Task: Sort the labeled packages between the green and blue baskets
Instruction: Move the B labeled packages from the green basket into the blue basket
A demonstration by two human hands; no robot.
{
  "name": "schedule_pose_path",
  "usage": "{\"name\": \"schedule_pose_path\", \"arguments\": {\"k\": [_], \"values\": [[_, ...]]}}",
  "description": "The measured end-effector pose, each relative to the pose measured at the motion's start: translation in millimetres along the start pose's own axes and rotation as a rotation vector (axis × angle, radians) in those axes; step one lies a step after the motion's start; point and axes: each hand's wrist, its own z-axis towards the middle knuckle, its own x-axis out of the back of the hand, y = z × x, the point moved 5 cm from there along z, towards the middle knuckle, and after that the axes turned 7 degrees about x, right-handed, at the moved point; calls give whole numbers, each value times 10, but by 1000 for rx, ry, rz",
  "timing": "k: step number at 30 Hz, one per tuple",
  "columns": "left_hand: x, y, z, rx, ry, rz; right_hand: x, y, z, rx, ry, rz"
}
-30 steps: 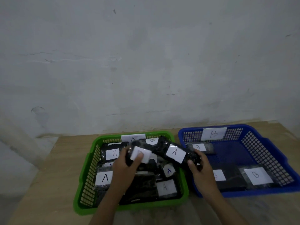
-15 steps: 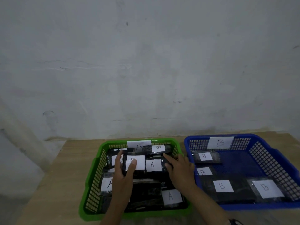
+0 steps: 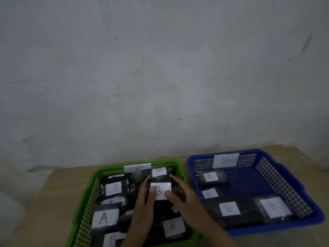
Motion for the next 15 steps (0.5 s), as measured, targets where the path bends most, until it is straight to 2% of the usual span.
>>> {"name": "schedule_pose_path", "arguments": {"k": [4,10,15], "values": [[-239,-30,61,-3,-84,8,307,132,-55,-34,117,30],[-724,-92,148,42,-176,134,797,334,-239,-122,128,58],[-1195,-122,184,3,-209,250,1435,402,-365,-113,326,30]]}}
